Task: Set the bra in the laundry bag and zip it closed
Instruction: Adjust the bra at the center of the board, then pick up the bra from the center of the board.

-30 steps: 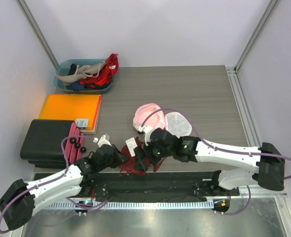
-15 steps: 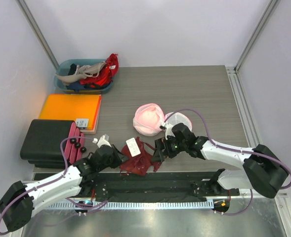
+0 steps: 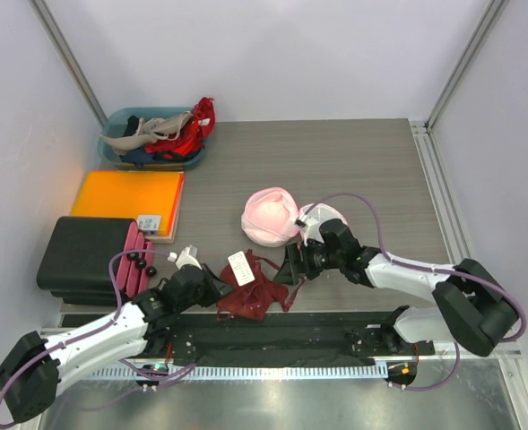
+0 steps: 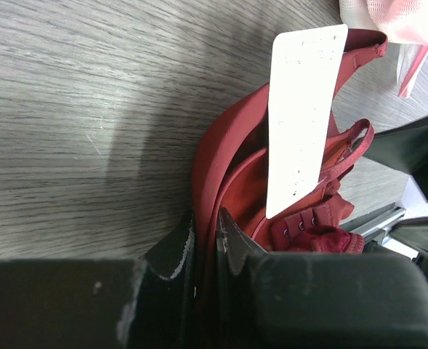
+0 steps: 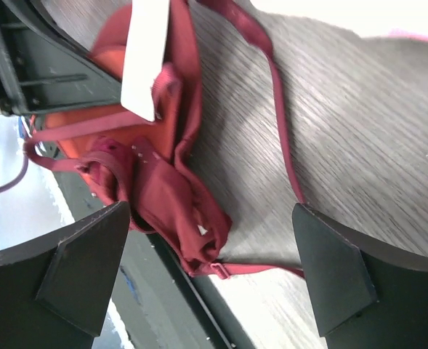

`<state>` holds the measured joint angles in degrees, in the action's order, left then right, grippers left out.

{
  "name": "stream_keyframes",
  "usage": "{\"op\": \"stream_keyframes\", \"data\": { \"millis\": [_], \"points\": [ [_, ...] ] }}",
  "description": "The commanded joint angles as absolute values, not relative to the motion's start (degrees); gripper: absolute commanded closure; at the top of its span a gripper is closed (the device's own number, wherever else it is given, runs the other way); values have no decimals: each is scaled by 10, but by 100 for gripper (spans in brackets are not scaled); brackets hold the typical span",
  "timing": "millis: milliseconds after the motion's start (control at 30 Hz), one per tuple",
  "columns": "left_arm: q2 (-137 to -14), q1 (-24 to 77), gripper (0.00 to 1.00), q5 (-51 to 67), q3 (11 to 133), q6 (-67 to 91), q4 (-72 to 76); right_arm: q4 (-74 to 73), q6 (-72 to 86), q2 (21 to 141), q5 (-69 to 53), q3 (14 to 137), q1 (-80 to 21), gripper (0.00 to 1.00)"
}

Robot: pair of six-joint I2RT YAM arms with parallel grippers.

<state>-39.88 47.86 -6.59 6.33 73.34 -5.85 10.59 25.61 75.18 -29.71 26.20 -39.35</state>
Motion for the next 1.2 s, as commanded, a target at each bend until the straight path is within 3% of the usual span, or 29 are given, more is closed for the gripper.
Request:
{"op": "stream_keyframes", "data": {
  "millis": [0,167,533,667,933,1167],
  "points": [
    [-395,477,100,-59,60,733,-64,62,246,694,-272,301,-393,0],
    [-399,476,100,-57,61,734,-59,52,241,756,-257,305,-362,0],
    [-395,477,100,-53,62,739,-58,310,317,840,-408,221,-357,0],
    [-393,477,100,-51,62,743,-57,309,321,833,-419,209,-357,0],
    [-381,476,100,-53,60,756,-58,387,380,847,-416,199,-390,0],
    [-382,476,100,-55,59,764,-55,475,457,858,-342,181,-447,0]
  ]
}}
